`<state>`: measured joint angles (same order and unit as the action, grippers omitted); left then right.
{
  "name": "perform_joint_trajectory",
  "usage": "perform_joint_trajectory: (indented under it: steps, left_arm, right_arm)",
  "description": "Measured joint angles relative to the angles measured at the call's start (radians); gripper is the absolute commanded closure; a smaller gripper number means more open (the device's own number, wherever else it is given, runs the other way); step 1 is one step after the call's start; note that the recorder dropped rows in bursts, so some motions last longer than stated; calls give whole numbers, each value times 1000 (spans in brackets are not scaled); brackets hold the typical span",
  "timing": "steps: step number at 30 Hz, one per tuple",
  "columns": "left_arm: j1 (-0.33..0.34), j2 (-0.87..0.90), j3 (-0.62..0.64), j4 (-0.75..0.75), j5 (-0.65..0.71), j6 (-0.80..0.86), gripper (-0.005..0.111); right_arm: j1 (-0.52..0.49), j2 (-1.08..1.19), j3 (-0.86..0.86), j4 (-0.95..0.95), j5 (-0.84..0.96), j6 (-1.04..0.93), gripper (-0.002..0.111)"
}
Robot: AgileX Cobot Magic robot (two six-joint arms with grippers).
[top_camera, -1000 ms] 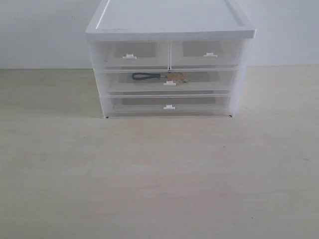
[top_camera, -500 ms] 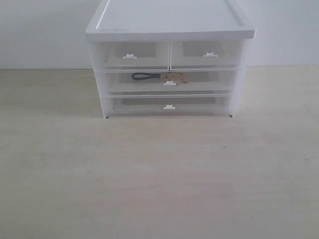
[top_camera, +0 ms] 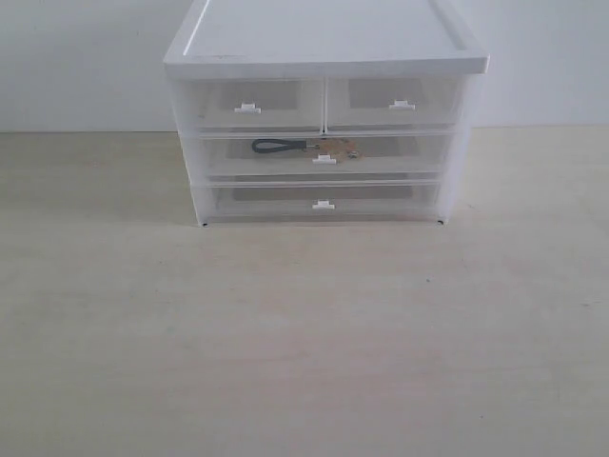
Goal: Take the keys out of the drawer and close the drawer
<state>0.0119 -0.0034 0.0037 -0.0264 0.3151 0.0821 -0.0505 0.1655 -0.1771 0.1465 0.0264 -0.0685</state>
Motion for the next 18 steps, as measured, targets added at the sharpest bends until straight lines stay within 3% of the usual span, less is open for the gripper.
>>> perform_joint_trajectory:
  steps: [7, 10, 14, 18]
  left_arm:
    - [0, 0, 0, 0, 0, 0, 103]
    - [0, 0, 0, 37, 0, 9, 103]
    - [0, 0, 0, 75, -2, 16, 103]
    - [0, 0, 0, 92, -60, 16, 103]
  right_arm:
    - [0, 379, -256, 44, 195, -73, 108]
    - [0, 513, -303, 248, 249, -344, 108]
    - [0, 635, -338, 594, 369, -850, 108]
    - [0, 666, -359, 824, 403, -1002, 108]
